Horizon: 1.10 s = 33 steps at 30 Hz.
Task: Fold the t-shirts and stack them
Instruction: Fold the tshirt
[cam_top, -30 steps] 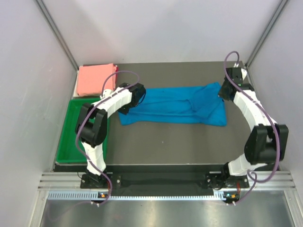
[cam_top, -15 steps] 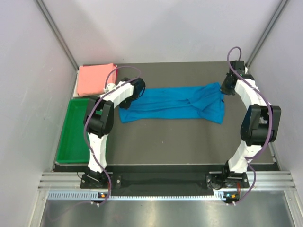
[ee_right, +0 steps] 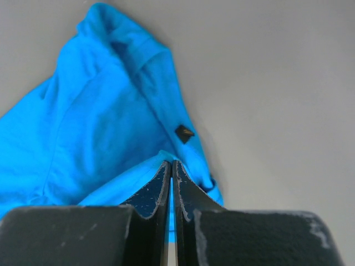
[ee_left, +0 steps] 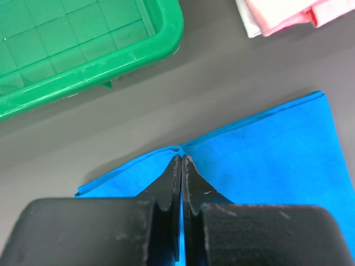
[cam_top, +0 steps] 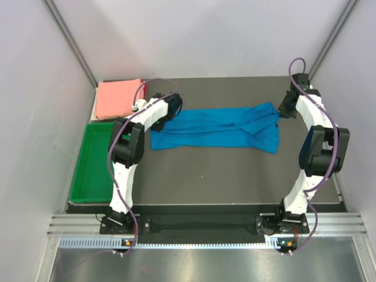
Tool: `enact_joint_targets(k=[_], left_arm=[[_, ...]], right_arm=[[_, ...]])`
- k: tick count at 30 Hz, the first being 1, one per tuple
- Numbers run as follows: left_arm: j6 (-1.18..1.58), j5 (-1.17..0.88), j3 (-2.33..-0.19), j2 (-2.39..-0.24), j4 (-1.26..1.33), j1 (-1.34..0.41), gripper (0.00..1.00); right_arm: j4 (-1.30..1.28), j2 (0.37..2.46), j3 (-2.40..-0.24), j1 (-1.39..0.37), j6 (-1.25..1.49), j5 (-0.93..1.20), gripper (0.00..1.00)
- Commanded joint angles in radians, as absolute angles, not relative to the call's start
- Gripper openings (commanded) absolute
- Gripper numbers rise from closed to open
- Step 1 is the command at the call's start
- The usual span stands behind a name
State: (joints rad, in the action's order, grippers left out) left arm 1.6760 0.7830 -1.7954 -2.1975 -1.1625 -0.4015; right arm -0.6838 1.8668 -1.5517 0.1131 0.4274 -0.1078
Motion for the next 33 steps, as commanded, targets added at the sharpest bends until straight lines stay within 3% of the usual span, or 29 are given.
enact_joint_targets(k=[1, 18, 20, 23, 25, 26, 30, 33], left_arm=[[1.675, 0.816, -1.822, -2.198, -1.2, -0.396, 0.0], [1.615, 0.819, -1.855, -2.246, -1.135, -0.394, 0.0], [1.594, 0.833, -1.865, -2.24, -1.137, -0.394, 0.07], [1.585, 0.848, -1.905, -2.226, -1.198, -0.396, 0.32], [1.536, 0.87, -1.927, -2.189, -1.21, -0.406, 0.4], [1.501, 0.882, -1.925, -2.169, -1.188, -0.417, 0.41], [1.398, 0.89, -1.878, -2.045, -1.131, -0.452, 0.43], [1.241, 0.776, -1.728, -1.924, -0.979, -0.46, 0.42]], right_arm=[[-0.672, 1.781, -1.551, 0.141, 0.428, -0.141, 0.0], [-0.618, 1.952, -1.704, 0.161, 0.374, -0.035, 0.0], [-0.617, 1.977, -1.727, 0.16, 0.358, 0.032, 0.0], [-0.63, 2.02, -1.755, 0.16, 0.347, 0.093, 0.07], [-0.704, 2.034, -1.786, 0.16, 0.365, 0.077, 0.2], [-0.738, 2.005, -1.76, 0.163, 0.418, 0.016, 0.29], [-0.729, 1.849, -1.585, 0.19, 0.536, -0.003, 0.48], [-0.692, 1.697, -1.406, 0.212, 0.625, 0.04, 0.48]])
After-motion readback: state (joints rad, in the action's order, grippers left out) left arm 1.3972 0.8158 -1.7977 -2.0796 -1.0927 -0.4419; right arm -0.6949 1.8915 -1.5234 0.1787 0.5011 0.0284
